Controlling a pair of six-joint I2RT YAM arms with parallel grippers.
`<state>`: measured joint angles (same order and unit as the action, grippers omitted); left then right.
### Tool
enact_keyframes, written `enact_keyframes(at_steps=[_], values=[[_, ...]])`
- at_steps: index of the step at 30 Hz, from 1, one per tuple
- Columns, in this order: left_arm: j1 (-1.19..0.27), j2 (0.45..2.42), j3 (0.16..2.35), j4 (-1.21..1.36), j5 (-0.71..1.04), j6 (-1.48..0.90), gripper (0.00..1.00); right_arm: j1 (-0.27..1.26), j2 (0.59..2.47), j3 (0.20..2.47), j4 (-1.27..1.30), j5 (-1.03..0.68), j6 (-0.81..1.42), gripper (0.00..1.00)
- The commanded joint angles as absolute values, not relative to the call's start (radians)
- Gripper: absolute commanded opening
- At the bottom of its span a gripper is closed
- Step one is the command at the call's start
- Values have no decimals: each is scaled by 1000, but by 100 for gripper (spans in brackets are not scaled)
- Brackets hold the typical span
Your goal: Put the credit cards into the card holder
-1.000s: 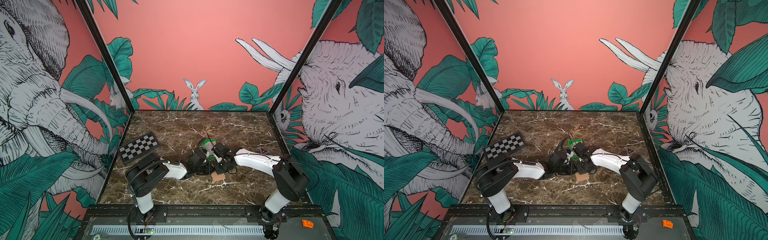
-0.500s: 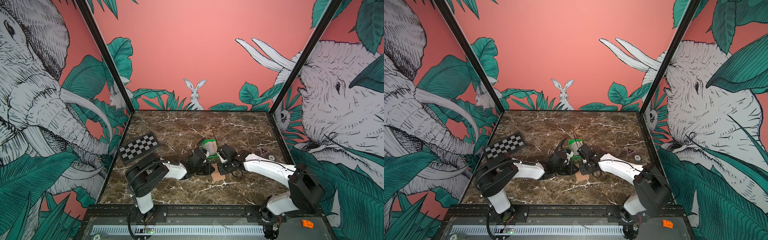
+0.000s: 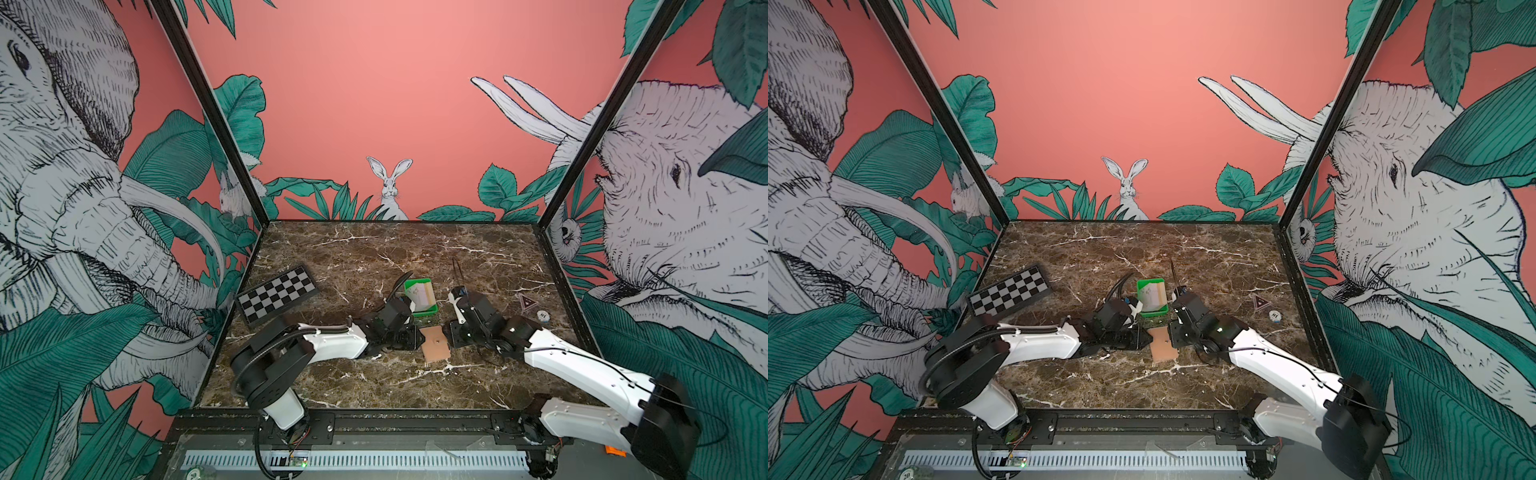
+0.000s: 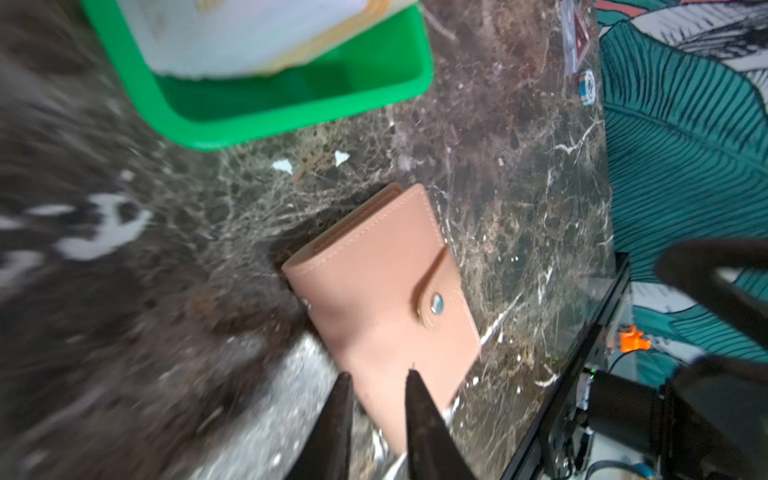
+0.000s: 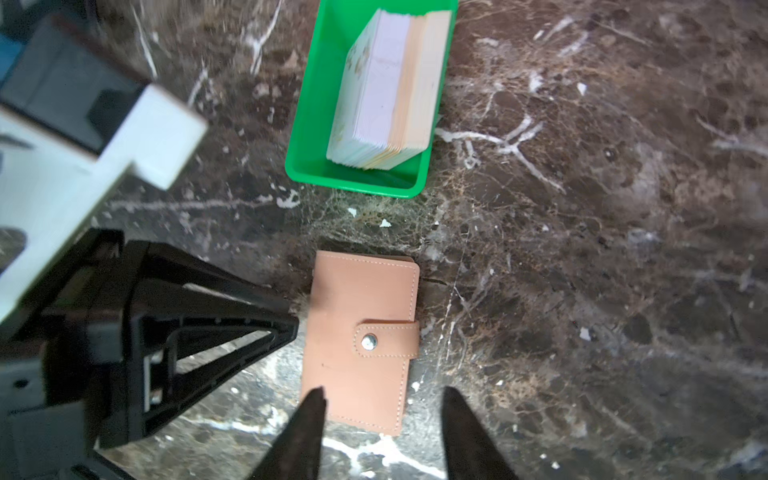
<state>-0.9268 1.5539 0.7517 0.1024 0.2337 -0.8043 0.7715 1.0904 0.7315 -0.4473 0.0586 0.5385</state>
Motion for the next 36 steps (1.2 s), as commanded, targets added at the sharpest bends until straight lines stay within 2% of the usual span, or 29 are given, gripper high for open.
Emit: enact_keyframes(at_steps=[1,3,9,11,17,23,29,36], values=[[-890,1425,788,-71,173,-728,37,775,1013,703,-402,133,539,66],[-848,1371,781,-107,178,-708,52,773,985,699,-410,157,529,74],[-727,1235,758,-224,141,-628,84,756,978,710,-443,281,531,98],[-707,1213,759,-266,123,-607,97,744,986,708,-431,278,517,98],[-583,1176,752,-326,107,-554,99,691,1015,693,-358,175,482,98],[-457,1139,735,-379,32,-471,99,567,1025,679,-311,104,462,98],[-256,1089,684,-346,28,-402,99,480,1035,685,-268,155,414,98],[-206,986,642,-315,-200,-250,99,342,1065,724,-261,199,370,98]])
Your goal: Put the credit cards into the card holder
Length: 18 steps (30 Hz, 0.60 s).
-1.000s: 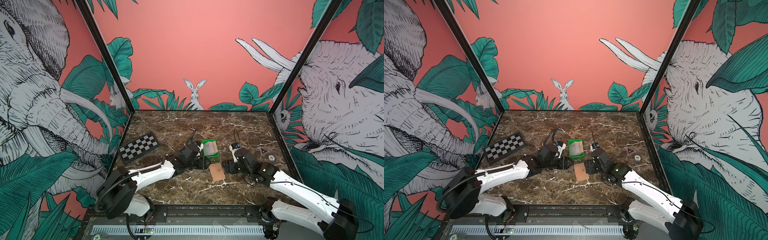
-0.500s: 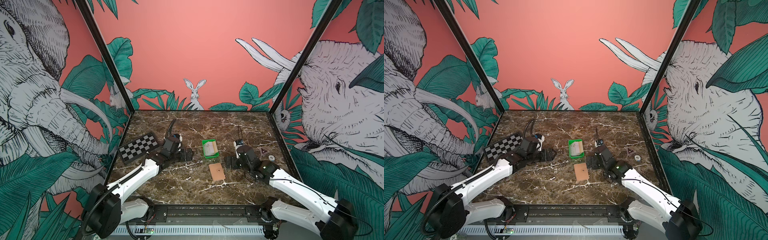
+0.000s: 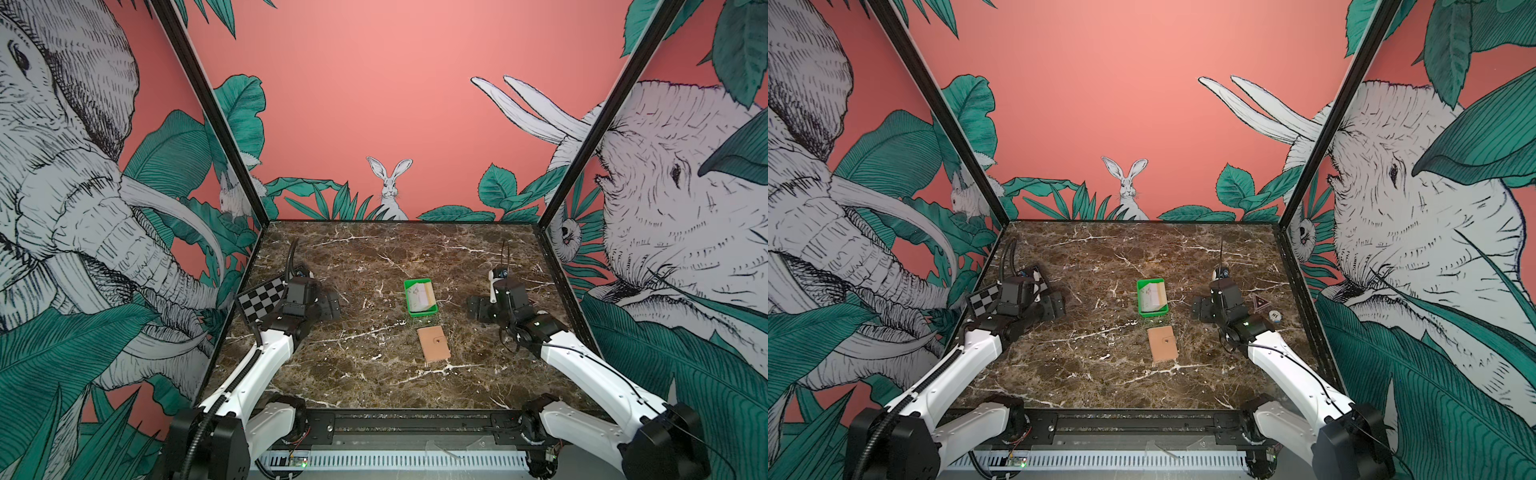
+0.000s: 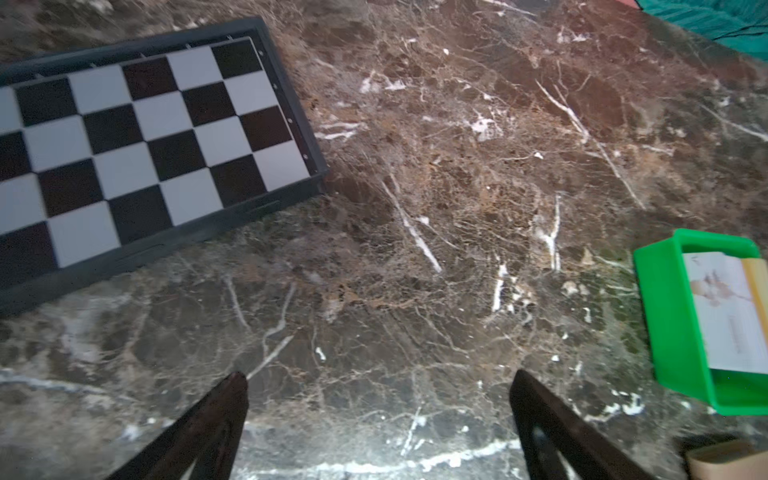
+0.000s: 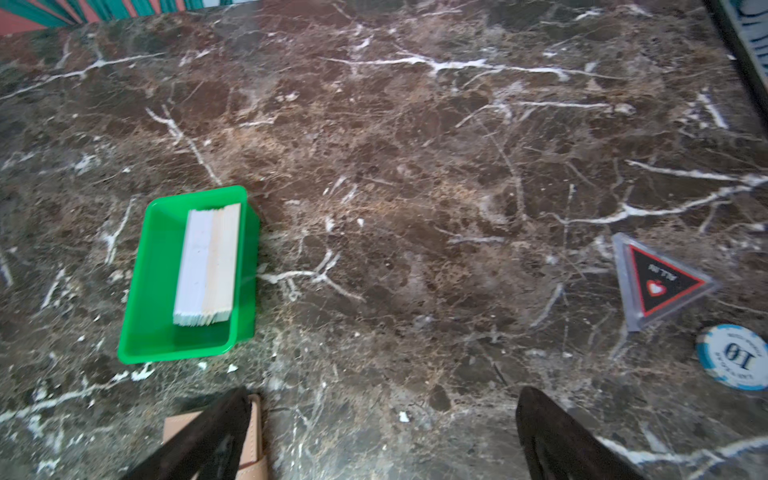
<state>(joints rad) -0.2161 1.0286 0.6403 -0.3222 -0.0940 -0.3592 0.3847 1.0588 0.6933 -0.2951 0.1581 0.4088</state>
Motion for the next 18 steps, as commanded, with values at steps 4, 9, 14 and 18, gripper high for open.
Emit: enact_keyframes(at_steps=[4,9,14,18], values=[[-187,991,668,-315,-295,-101,99,232,1088,700,-184,194,348,98],[-175,980,525,-9,-368,15,99,161,1128,658,-54,204,277,98],[-134,1028,455,168,-314,8,99,110,1159,612,45,226,219,98],[-129,1119,428,301,-312,31,99,92,1178,593,69,227,186,98]])
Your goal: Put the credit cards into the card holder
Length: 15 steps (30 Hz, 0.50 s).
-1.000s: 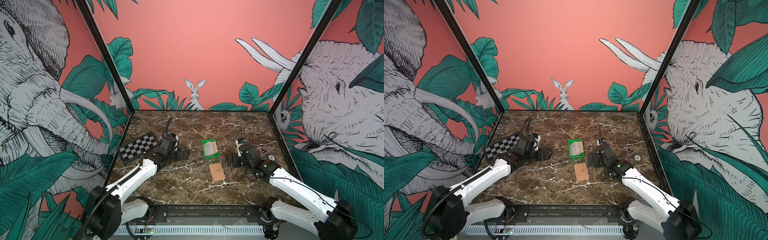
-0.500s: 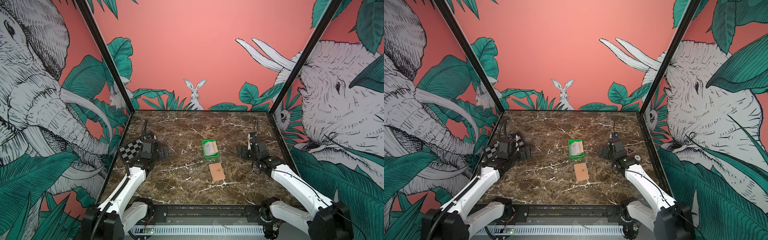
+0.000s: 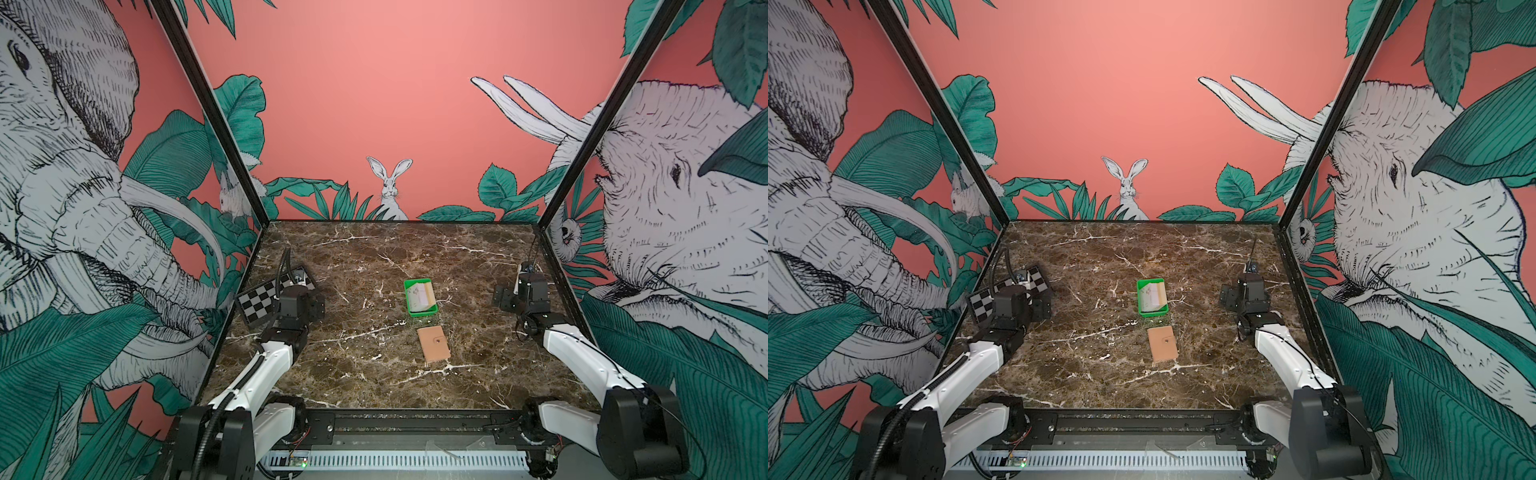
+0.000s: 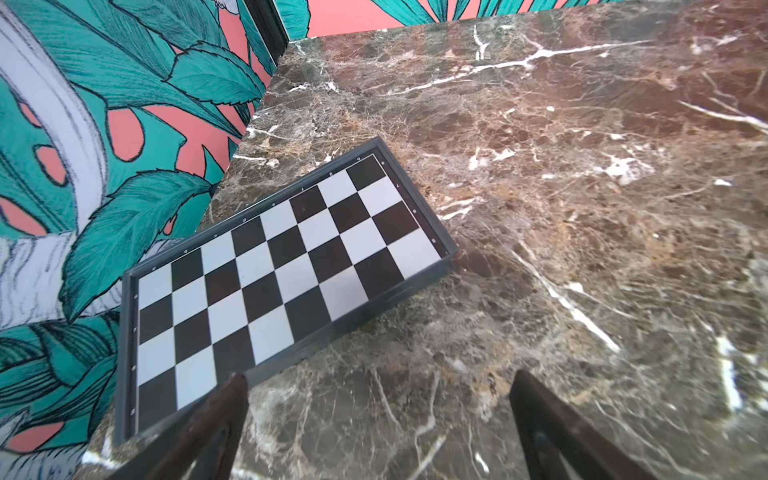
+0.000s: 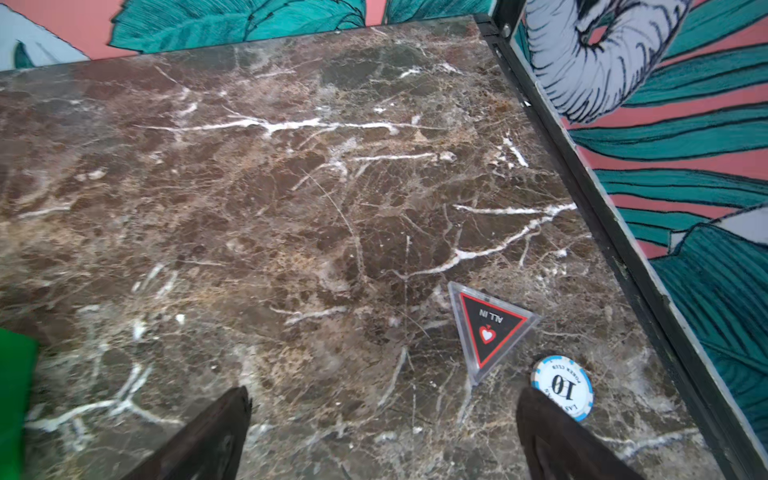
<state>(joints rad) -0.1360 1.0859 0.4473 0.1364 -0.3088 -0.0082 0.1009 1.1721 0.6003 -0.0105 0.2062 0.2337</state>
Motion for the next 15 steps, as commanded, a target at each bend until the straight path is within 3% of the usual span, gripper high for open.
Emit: enact_keyframes(at_steps=[1,15], values=[[-127,1144,425,331,-305,39,99,91,1180,584,82,227,173,98],[-96,1342,395,668,-237,107,99,77,1250,532,254,283,99,98]])
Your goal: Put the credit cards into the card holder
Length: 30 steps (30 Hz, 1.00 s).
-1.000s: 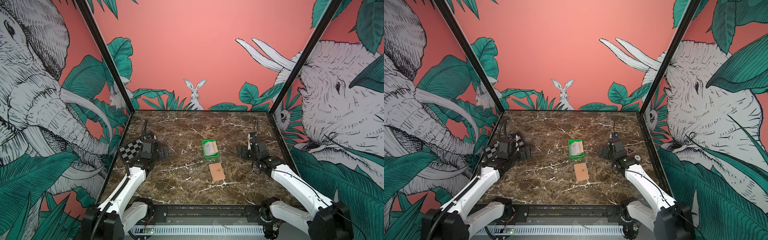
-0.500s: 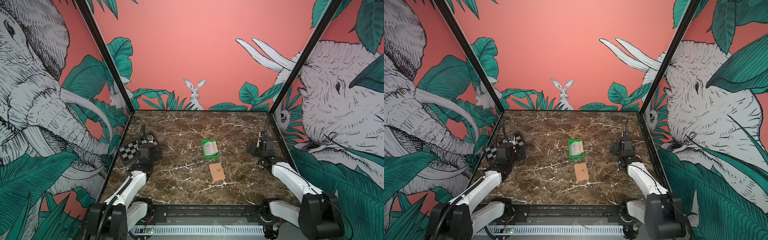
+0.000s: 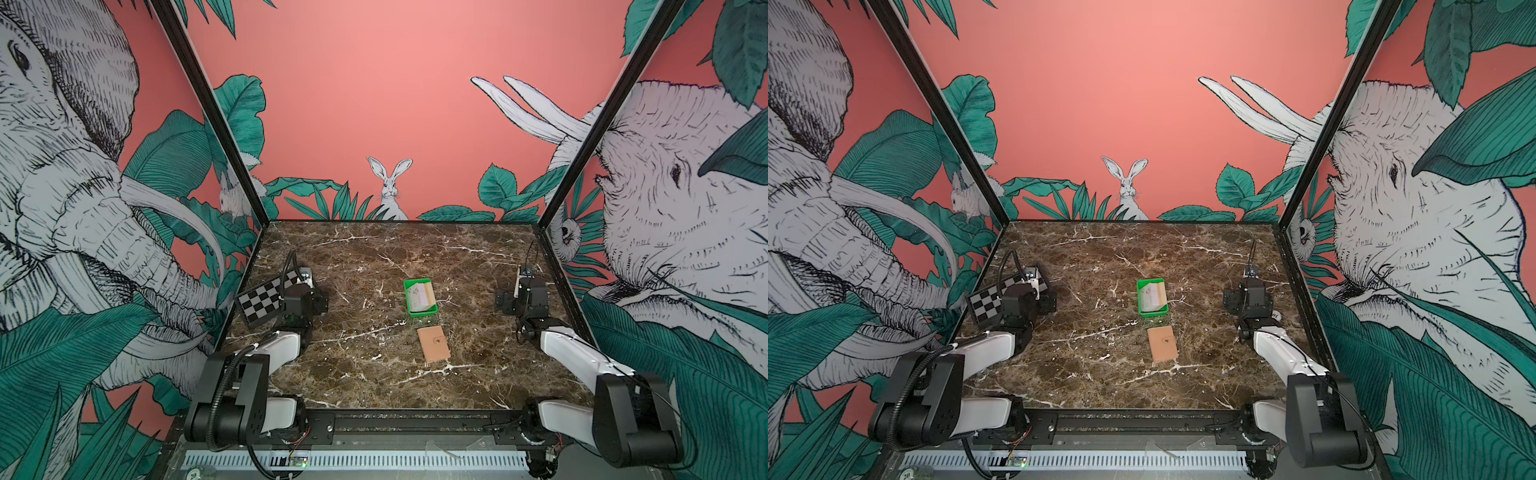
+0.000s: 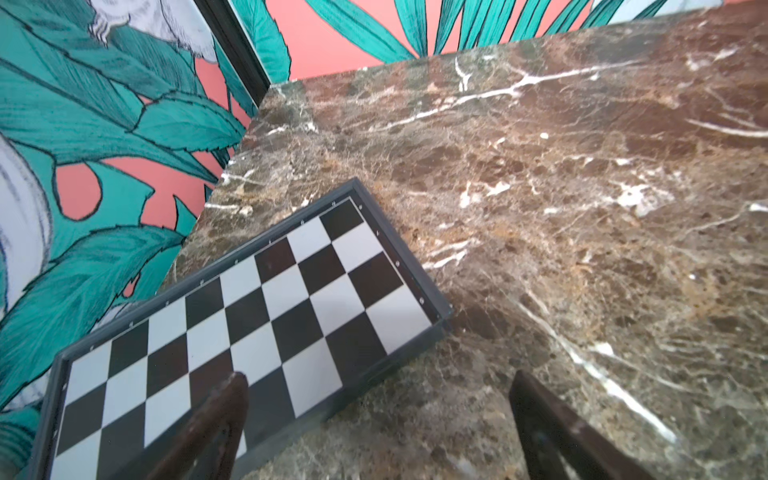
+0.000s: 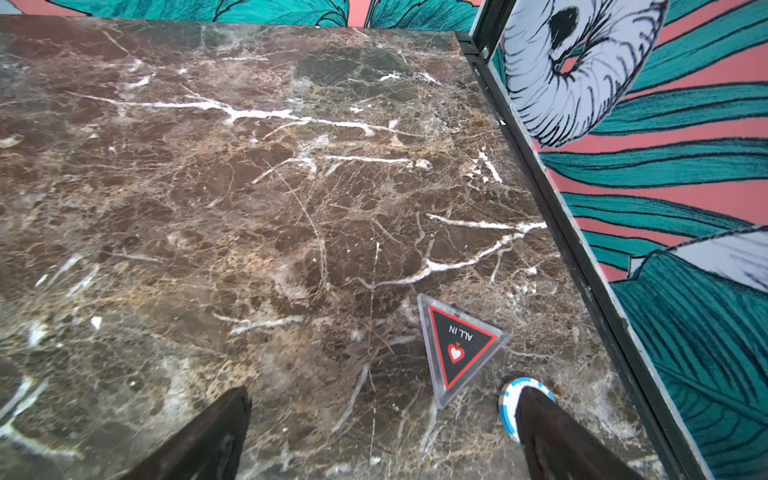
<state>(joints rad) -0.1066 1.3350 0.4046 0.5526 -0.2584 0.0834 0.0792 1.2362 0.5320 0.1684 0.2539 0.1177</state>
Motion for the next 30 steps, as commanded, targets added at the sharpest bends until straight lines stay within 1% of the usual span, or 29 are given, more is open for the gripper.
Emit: enact_keyframes(at_steps=[1,4,7,10,12,13,14,15,17,19,22,24,30], values=[[-88,1354,389,708,-231,102,99,76,1259,529,274,282,97,98],[-37,1398,355,832,-165,49,99,76,1279,510,345,277,95,98],[-8,1468,323,970,-156,26,99,75,1293,496,396,269,101,98],[-9,1490,330,958,-106,36,99,75,1307,493,420,268,101,98],[-9,1559,350,1008,-65,55,99,76,1319,497,429,270,100,98],[-9,1576,370,998,-19,76,99,75,1324,500,429,269,99,98],[-9,1555,406,879,18,93,99,76,1329,504,429,267,99,98],[-19,1540,419,840,14,106,99,76,1333,503,431,264,97,98],[-22,1570,408,914,16,112,99,76,1350,503,449,267,93,98],[-21,1546,419,845,16,110,99,75,1372,503,473,274,88,98],[-21,1563,412,892,15,112,99,77,1406,502,513,279,69,98],[-22,1550,418,858,17,109,99,75,1414,510,509,283,58,98],[-23,1552,417,859,16,111,99,75,1423,449,664,295,20,98]])
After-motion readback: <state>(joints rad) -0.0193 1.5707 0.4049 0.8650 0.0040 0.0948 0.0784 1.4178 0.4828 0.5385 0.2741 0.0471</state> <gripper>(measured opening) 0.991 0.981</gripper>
